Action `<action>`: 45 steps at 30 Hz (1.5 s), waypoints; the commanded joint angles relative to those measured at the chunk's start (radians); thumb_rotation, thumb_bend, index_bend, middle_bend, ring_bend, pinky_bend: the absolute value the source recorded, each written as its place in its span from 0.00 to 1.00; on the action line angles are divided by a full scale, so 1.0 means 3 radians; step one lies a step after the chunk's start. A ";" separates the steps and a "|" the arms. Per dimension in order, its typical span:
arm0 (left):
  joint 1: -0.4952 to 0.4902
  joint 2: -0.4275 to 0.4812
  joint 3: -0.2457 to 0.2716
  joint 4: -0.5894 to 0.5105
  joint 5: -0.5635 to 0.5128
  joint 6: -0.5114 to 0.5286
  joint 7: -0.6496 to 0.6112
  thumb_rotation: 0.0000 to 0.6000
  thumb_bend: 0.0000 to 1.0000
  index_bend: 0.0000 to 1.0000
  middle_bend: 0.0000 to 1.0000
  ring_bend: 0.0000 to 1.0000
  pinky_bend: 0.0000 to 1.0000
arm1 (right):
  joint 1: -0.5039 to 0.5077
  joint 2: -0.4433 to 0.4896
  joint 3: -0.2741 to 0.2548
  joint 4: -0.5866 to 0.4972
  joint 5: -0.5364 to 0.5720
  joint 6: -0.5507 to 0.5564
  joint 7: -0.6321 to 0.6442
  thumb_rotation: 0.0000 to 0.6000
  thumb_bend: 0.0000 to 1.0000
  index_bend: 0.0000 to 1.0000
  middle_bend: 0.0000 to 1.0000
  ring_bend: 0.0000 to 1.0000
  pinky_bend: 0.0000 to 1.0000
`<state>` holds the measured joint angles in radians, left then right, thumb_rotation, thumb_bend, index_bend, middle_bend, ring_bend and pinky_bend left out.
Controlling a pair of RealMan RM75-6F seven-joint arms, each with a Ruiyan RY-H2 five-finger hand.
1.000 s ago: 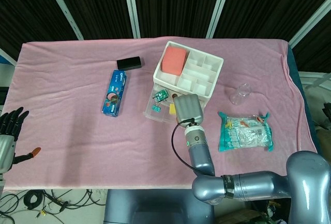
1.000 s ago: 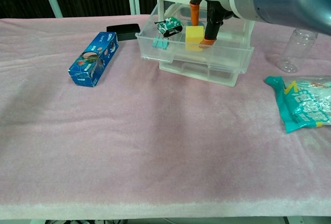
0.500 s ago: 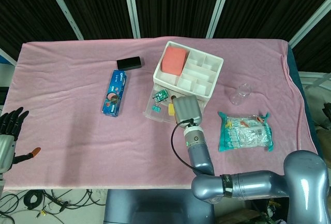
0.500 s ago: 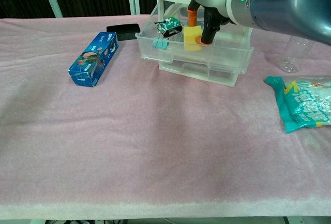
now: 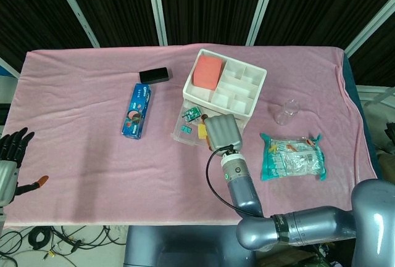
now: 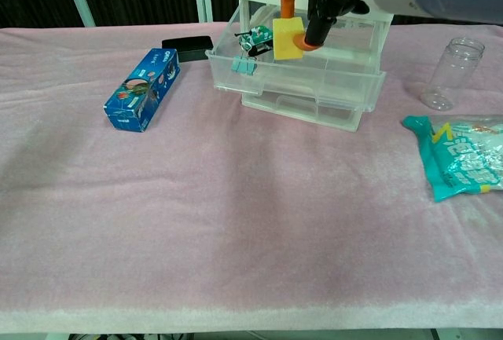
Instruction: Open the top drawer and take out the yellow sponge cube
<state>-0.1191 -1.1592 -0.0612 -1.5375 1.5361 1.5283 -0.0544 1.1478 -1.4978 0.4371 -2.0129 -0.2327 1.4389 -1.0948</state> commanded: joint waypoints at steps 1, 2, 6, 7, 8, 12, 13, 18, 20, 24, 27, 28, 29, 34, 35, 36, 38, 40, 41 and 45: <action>0.0002 -0.0001 0.0002 0.0001 0.0007 0.0007 0.0004 1.00 0.00 0.00 0.00 0.00 0.00 | -0.0042 0.0212 0.0050 -0.0315 -0.0108 0.0101 0.0021 1.00 0.45 0.54 0.91 0.94 0.84; 0.0004 -0.0001 0.0003 0.0001 0.0010 0.0011 0.0006 1.00 0.00 0.00 0.00 0.00 0.00 | -0.0056 0.0259 0.0054 -0.0383 -0.0126 0.0120 0.0025 1.00 0.45 0.54 0.91 0.94 0.84; 0.0010 -0.0003 0.0003 0.0003 0.0018 0.0029 0.0009 1.00 0.00 0.00 0.00 0.00 0.00 | -0.0163 0.0522 0.0082 -0.0728 -0.0220 0.0240 0.0080 1.00 0.45 0.54 0.91 0.94 0.84; 0.0013 -0.0002 0.0003 0.0002 0.0019 0.0036 0.0011 1.00 0.00 0.00 0.00 0.00 0.00 | -0.0217 0.0617 0.0083 -0.0833 -0.0237 0.0272 0.0115 1.00 0.45 0.54 0.91 0.94 0.84; 0.0015 -0.0002 0.0002 0.0000 0.0020 0.0040 0.0010 1.00 0.00 0.00 0.00 0.00 0.00 | -0.0253 0.0681 0.0079 -0.0897 -0.0249 0.0287 0.0137 1.00 0.45 0.54 0.91 0.94 0.84; 0.0024 0.0000 0.0010 -0.0015 0.0033 0.0055 0.0009 1.00 0.00 0.00 0.00 0.00 0.00 | -0.0506 0.1043 -0.0005 -0.1144 -0.0399 0.0330 0.0297 1.00 0.45 0.54 0.91 0.94 0.84; 0.0025 0.0001 0.0012 -0.0018 0.0040 0.0059 0.0012 1.00 0.00 0.00 0.00 0.00 0.00 | -0.0567 0.1108 -0.0037 -0.1144 -0.0455 0.0308 0.0353 1.00 0.45 0.54 0.91 0.94 0.84; 0.0032 -0.0004 0.0014 -0.0027 0.0051 0.0077 0.0030 1.00 0.00 0.00 0.00 0.00 0.00 | -0.0941 0.1532 -0.0276 -0.1144 -0.0799 0.0134 0.0650 1.00 0.45 0.54 0.91 0.94 0.84; 0.0033 -0.0009 0.0012 -0.0032 0.0051 0.0083 0.0038 1.00 0.00 0.00 0.00 0.00 0.00 | -0.1133 0.1707 -0.0426 -0.1144 -0.0996 0.0051 0.0803 1.00 0.45 0.54 0.90 0.94 0.84; 0.0038 -0.0013 0.0017 -0.0039 0.0060 0.0090 0.0053 1.00 0.00 0.00 0.00 0.00 0.00 | -0.1432 0.1936 -0.0699 -0.1144 -0.1279 -0.0063 0.1027 1.00 0.45 0.54 0.90 0.94 0.84; 0.0044 -0.0017 0.0015 -0.0043 0.0065 0.0107 0.0059 1.00 0.00 0.00 0.00 0.00 0.00 | -0.1569 0.2004 -0.0861 -0.1072 -0.1362 -0.0176 0.1144 1.00 0.45 0.54 0.90 0.94 0.84; 0.0047 -0.0018 0.0014 -0.0044 0.0062 0.0112 0.0059 1.00 0.00 0.00 0.00 0.00 0.00 | -0.1611 0.2002 -0.0925 -0.1004 -0.1387 -0.0233 0.1185 1.00 0.45 0.54 0.90 0.94 0.84; 0.0049 -0.0019 0.0013 -0.0046 0.0059 0.0114 0.0059 1.00 0.00 0.00 0.00 0.00 0.00 | -0.1639 0.1989 -0.0970 -0.0954 -0.1409 -0.0267 0.1208 1.00 0.45 0.54 0.90 0.94 0.84; 0.0049 -0.0022 0.0004 -0.0049 0.0045 0.0111 0.0063 1.00 0.00 0.00 0.00 0.00 0.00 | -0.1739 0.1811 -0.1169 -0.0681 -0.1582 -0.0392 0.1269 1.00 0.45 0.54 0.90 0.94 0.84; 0.0049 -0.0022 0.0005 -0.0049 0.0044 0.0108 0.0064 1.00 0.00 0.00 0.00 0.00 0.00 | -0.1747 0.1769 -0.1195 -0.0644 -0.1602 -0.0409 0.1266 1.00 0.45 0.54 0.90 0.94 0.84; 0.0048 -0.0022 0.0006 -0.0048 0.0046 0.0106 0.0065 1.00 0.00 0.00 0.00 0.00 0.00 | -0.1756 0.1699 -0.1233 -0.0590 -0.1629 -0.0433 0.1259 1.00 0.45 0.54 0.90 0.94 0.84; 0.0046 -0.0020 0.0008 -0.0045 0.0051 0.0104 0.0064 1.00 0.00 0.00 0.00 0.00 0.00 | -0.1768 0.1597 -0.1273 -0.0517 -0.1669 -0.0451 0.1256 1.00 0.45 0.54 0.90 0.94 0.84; 0.0046 -0.0018 0.0009 -0.0044 0.0053 0.0102 0.0057 1.00 0.00 0.00 0.00 0.00 0.00 | -0.1782 0.1454 -0.1328 -0.0426 -0.1695 -0.0479 0.1242 1.00 0.45 0.54 0.90 0.94 0.84; 0.0047 -0.0017 0.0010 -0.0044 0.0053 0.0101 0.0054 1.00 0.00 0.00 0.00 0.00 0.00 | -0.1783 0.1415 -0.1344 -0.0406 -0.1693 -0.0495 0.1236 1.00 0.45 0.54 0.90 0.94 0.84; 0.0044 -0.0008 0.0015 -0.0047 0.0048 0.0082 0.0038 1.00 0.00 0.00 0.00 0.00 0.00 | -0.1785 0.1115 -0.1407 -0.0229 -0.1652 -0.0545 0.1190 1.00 0.44 0.54 0.90 0.94 0.84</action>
<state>-0.1057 -1.1619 -0.0571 -1.5513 1.5507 1.5535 -0.0422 0.6151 -1.1200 0.0300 -2.1128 -0.7322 1.2870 -0.7292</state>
